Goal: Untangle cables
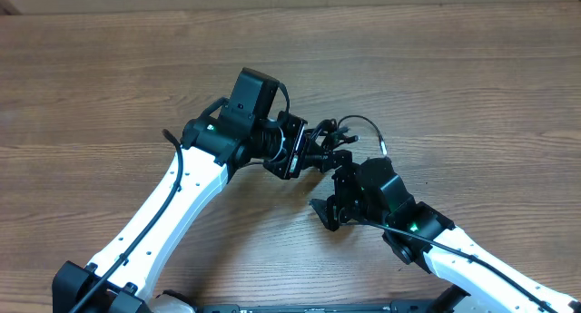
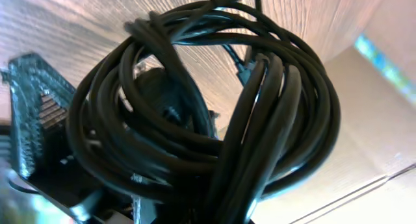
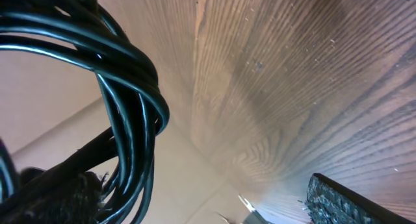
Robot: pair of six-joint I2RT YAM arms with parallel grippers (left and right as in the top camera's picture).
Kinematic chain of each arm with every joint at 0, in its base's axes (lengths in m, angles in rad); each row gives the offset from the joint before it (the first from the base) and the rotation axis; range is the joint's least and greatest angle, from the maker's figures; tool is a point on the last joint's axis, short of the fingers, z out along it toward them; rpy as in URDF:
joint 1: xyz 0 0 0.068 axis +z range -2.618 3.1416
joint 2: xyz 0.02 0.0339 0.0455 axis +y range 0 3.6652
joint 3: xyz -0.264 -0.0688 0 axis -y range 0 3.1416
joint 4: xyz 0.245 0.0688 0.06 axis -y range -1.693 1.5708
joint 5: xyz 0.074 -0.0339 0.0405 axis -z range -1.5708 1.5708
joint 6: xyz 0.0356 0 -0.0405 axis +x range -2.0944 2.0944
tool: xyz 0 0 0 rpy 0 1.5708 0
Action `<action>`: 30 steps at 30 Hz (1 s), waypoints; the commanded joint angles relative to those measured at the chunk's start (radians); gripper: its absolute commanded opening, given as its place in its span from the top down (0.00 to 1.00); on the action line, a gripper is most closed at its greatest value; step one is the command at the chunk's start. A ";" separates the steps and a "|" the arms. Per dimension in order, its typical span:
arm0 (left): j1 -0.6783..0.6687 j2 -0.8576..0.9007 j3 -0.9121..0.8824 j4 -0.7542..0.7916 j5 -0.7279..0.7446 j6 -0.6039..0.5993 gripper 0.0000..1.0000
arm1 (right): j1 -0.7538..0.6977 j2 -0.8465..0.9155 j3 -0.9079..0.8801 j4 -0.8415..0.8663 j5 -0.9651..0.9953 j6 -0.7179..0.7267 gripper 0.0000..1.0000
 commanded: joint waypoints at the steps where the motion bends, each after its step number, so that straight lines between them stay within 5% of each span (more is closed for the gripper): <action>1: -0.035 -0.030 0.021 0.079 0.132 -0.191 0.95 | 0.014 0.061 -0.003 -0.014 0.047 -0.023 0.00; 9: 0.026 -0.030 0.021 0.296 0.161 -0.305 0.96 | 0.016 0.200 -0.003 -0.027 -0.019 -0.241 0.05; 13: 0.115 -0.030 0.021 0.332 0.141 -0.283 0.96 | 0.015 0.200 -0.003 -0.177 -0.013 -0.340 0.11; 23: 0.455 -0.030 0.021 0.367 0.117 0.252 0.96 | -0.120 0.137 -0.001 -0.473 0.008 -0.601 0.19; 30: 0.469 -0.030 0.020 0.270 0.117 0.438 0.96 | -0.194 0.079 0.010 -0.505 -0.013 -0.808 0.20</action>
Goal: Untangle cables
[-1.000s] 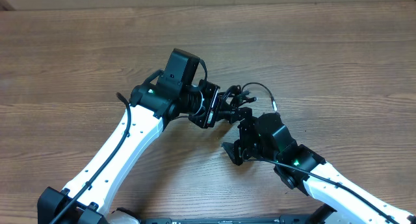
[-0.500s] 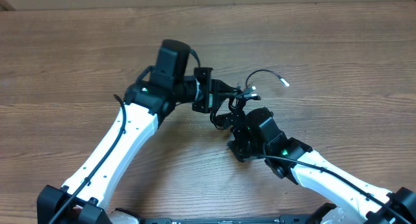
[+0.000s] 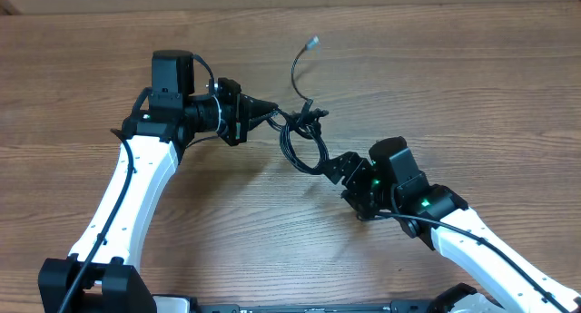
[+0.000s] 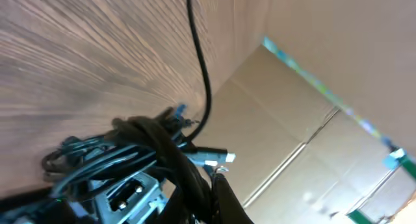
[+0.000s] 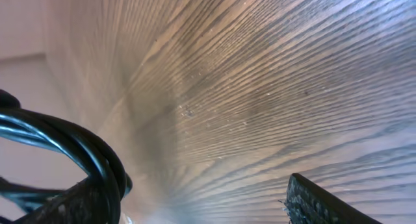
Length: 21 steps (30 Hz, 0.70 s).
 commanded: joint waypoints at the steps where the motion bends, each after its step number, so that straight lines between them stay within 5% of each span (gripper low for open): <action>1: 0.068 -0.049 0.089 -0.008 -0.111 0.198 0.96 | -0.024 0.026 -0.090 -0.092 0.039 -0.143 0.20; 6: -0.077 -0.049 0.089 -0.106 -0.181 0.109 0.96 | -0.024 -0.036 0.018 -0.057 -0.079 -0.206 0.12; 11: -0.158 -0.049 0.089 -0.106 -0.269 -0.065 0.96 | -0.021 -0.064 0.035 0.003 -0.185 -0.012 0.04; 14: -0.189 -0.049 0.089 -0.134 -0.301 -0.074 0.95 | -0.010 -0.064 0.035 0.010 -0.176 -0.158 0.04; 21: -0.198 -0.049 0.089 -0.412 -0.449 -0.330 0.96 | -0.006 -0.064 0.035 -0.003 -0.272 -0.631 0.04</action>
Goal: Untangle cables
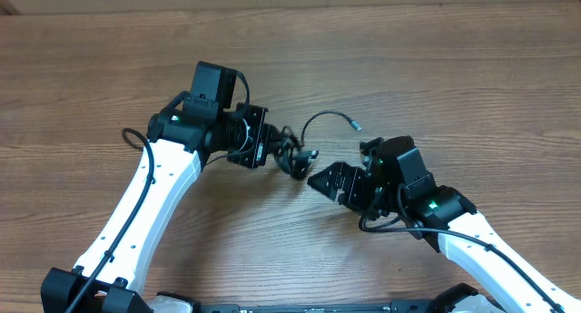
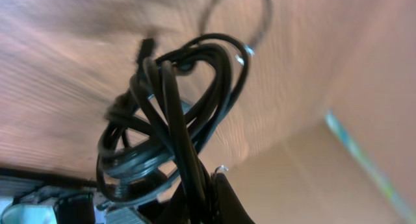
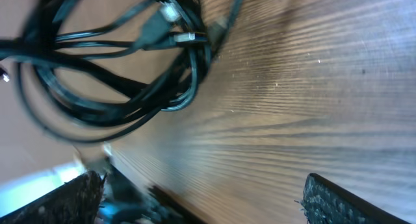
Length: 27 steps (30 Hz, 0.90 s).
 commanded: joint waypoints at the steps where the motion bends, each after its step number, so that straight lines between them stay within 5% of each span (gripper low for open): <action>1: -0.008 -0.022 0.021 -0.064 -0.088 -0.154 0.96 | 0.019 -0.015 0.022 0.019 -0.022 -0.322 0.03; 6: -0.008 -0.022 0.021 -0.085 -0.082 -0.212 0.96 | 0.132 -0.015 0.040 0.121 0.091 -0.496 0.00; 13: -0.027 -0.022 0.021 -0.105 -0.060 -0.234 0.96 | 0.352 -0.013 0.106 0.152 0.683 -0.593 0.00; 16: -0.048 -0.022 0.021 -0.105 -0.050 -0.241 0.95 | 0.376 0.000 0.106 0.177 0.724 -0.618 0.00; 27: -0.079 -0.022 0.022 -0.070 0.000 -0.297 0.95 | 0.455 0.105 0.106 0.196 0.804 -0.652 0.27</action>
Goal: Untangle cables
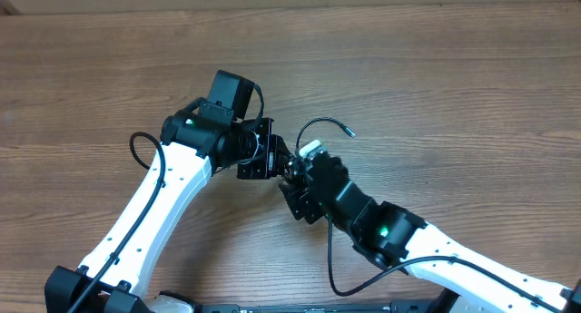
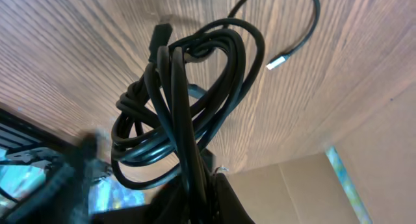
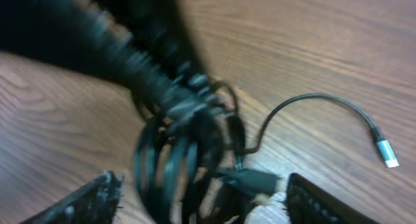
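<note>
A tangled bundle of black cables hangs from my left gripper, which is shut on its strands just above the wooden table. One loose strand arcs away to the right and ends in a silver plug lying on the wood. My right gripper is open, its two fingers standing wide on either side of the bundle. In the overhead view the left gripper and right gripper meet at the bundle, which they mostly hide. The right wrist view is blurred.
The wooden table stretches bare on all sides of the two arms. A cardboard wall shows beyond the far edge in the left wrist view. The right arm's own cable loops beside its forearm.
My right gripper was open a short way right of the bundle and now stands with its fingers astride it. The left gripper, still shut on the cables, has shifted slightly right.
Both grippers were close together at the bundle mid-table. Then the left gripper held it farther back and left, with loops reaching the right gripper's finger. Then the right gripper was apart and open; now it straddles the bundle.
</note>
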Robot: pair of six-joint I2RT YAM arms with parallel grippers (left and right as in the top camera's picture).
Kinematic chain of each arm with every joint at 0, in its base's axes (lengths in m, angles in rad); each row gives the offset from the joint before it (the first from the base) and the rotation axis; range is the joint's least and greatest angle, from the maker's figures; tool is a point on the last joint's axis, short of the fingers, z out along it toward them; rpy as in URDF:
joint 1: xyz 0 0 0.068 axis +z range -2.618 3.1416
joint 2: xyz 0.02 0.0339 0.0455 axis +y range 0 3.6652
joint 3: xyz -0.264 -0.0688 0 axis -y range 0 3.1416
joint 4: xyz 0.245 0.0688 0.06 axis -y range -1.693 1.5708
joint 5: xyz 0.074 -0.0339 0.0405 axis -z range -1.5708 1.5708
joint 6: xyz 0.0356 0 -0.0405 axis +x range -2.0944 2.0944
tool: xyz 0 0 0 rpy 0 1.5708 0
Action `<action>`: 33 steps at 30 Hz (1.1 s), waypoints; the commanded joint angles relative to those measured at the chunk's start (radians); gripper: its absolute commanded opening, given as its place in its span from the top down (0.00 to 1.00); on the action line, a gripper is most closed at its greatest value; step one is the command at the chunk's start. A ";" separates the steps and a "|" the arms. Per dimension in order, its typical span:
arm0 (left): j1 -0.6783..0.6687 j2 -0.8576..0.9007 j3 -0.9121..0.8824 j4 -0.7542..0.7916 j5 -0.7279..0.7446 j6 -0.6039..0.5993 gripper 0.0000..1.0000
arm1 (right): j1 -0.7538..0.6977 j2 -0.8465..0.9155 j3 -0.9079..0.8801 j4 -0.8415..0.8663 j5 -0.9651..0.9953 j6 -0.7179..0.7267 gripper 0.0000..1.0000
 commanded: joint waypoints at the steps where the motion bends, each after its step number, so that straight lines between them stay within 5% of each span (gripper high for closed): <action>1: -0.004 -0.022 0.021 0.022 0.035 -0.043 0.95 | 0.026 0.025 0.026 0.007 0.056 -0.013 0.30; 6: -0.004 -0.022 0.021 0.025 0.060 -0.043 0.95 | 0.027 0.031 0.026 0.019 0.056 -0.012 0.67; 11: -0.004 -0.022 0.021 0.024 0.111 -0.034 0.95 | 0.023 0.032 0.026 0.030 0.075 -0.013 0.74; 14: -0.004 -0.022 0.021 0.025 0.113 -0.030 0.95 | 0.023 0.032 0.026 0.032 0.082 -0.010 0.96; 18: -0.002 -0.022 0.021 0.064 0.058 0.060 0.96 | 0.023 0.001 0.032 0.029 0.047 0.115 0.96; 22: 0.031 -0.022 0.021 0.272 0.016 0.533 0.88 | 0.011 -0.086 0.047 -0.058 0.025 0.249 0.96; 24: 0.062 -0.022 0.021 0.331 0.028 0.792 0.60 | -0.024 -0.118 0.047 -0.146 0.004 0.304 0.96; 28: 0.107 -0.025 0.021 0.329 0.050 1.038 0.22 | -0.093 -0.140 0.047 -0.185 -0.161 0.328 0.96; 30: 0.124 -0.031 0.021 0.336 0.112 1.186 0.21 | -0.138 -0.140 0.047 -0.198 -0.271 0.357 0.96; 33: 0.121 -0.037 0.021 0.214 0.185 1.557 0.21 | -0.206 -0.140 0.047 -0.202 -0.410 0.383 0.96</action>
